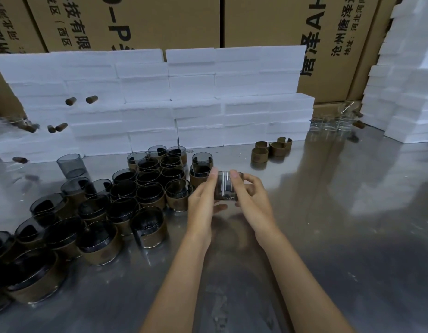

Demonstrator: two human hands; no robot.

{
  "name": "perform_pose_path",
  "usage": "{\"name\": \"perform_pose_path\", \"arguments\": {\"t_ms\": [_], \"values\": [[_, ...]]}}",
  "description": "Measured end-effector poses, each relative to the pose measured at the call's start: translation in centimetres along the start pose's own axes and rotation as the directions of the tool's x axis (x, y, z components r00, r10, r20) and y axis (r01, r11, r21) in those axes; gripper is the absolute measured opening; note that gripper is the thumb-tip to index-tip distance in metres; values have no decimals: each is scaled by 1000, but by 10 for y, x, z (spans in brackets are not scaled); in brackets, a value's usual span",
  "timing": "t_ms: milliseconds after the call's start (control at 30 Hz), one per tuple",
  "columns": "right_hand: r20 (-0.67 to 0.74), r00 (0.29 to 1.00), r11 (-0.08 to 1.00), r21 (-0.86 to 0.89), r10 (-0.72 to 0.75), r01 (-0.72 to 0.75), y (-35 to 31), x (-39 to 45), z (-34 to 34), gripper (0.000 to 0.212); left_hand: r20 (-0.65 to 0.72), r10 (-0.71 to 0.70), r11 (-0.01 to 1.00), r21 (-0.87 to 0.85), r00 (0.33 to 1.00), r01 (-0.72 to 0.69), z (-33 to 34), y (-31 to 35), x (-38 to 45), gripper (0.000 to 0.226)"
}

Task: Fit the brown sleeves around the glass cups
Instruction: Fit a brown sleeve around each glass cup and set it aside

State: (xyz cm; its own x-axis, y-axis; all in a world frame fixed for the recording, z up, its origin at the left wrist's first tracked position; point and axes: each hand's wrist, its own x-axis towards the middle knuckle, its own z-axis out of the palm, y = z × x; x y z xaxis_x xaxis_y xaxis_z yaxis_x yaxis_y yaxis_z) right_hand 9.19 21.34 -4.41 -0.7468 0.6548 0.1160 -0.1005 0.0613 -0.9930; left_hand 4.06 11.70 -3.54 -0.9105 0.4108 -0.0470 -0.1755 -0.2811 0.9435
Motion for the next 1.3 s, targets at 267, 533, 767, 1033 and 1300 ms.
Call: {"name": "perform_pose_path", "arguments": {"t_ms": [267,533,767,1033,1300], "values": [[75,996,988,-148,46,-34,-3,-4,-1,62,129,93,978,174,987,-115,15,-6,-5,34],[-3,999,963,-264,-50,47,2,-1,2,63,-95,189,976,126,977,-177,12,-7,3,29],[-45,992,979,-175,-116,107,1,1,-1,41,-142,113,990,101,983,-99,9,3,-4,42],[242,960,990,-26,143,-141,-6,-3,-7,78,52,-38,998,51,998,36,20,1,-10,47],[10,998,990,-130,58,-56,-2,-3,1,70,-25,32,986,164,999,-28,16,-4,-7,55]]}}
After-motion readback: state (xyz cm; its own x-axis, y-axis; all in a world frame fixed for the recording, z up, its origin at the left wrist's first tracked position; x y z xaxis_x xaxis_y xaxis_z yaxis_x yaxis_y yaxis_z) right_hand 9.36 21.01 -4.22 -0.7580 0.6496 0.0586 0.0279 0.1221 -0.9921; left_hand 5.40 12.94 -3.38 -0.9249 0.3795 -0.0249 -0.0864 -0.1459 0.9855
